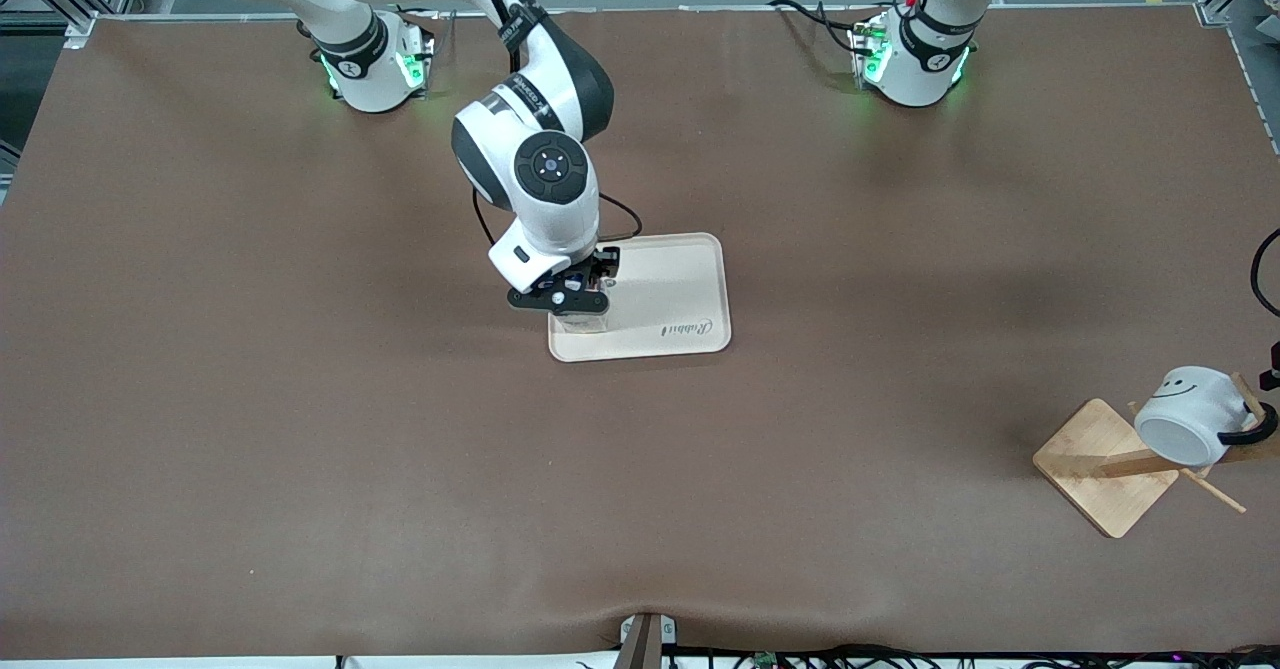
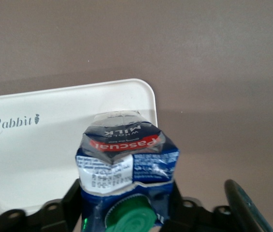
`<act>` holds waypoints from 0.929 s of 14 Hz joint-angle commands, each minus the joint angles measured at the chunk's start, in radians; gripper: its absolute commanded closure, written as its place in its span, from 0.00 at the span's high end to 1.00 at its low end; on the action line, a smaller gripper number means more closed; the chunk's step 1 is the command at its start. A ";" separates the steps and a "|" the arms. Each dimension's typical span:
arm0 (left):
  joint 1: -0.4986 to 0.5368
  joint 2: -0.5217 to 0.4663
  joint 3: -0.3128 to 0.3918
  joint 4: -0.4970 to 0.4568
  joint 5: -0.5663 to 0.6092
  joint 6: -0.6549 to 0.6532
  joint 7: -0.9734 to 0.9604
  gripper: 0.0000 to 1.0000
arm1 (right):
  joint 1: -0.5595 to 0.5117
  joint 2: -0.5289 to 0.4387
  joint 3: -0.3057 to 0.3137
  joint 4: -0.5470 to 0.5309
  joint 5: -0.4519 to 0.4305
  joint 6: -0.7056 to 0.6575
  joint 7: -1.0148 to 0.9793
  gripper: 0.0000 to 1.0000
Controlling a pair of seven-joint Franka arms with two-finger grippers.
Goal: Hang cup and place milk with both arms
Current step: 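Lift the blue milk carton with the right gripper and carry it away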
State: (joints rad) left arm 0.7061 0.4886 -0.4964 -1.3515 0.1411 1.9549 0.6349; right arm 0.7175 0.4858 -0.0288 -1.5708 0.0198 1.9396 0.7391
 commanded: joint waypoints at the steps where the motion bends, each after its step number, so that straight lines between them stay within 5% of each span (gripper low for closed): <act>1: -0.016 -0.056 -0.004 -0.001 -0.017 -0.050 -0.097 1.00 | -0.027 -0.047 0.003 0.035 0.002 -0.055 0.010 0.00; 6: -0.022 -0.102 -0.106 -0.005 -0.005 -0.189 -0.357 1.00 | -0.127 -0.107 -0.003 0.192 -0.027 -0.428 -0.027 0.00; 13: -0.027 -0.166 -0.223 -0.009 0.009 -0.385 -0.558 1.00 | -0.533 -0.243 -0.011 -0.050 -0.051 -0.333 -0.519 0.00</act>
State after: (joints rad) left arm 0.6737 0.3625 -0.6988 -1.3456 0.1400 1.6218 0.1122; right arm 0.2809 0.3229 -0.0621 -1.4857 -0.0248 1.5320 0.3414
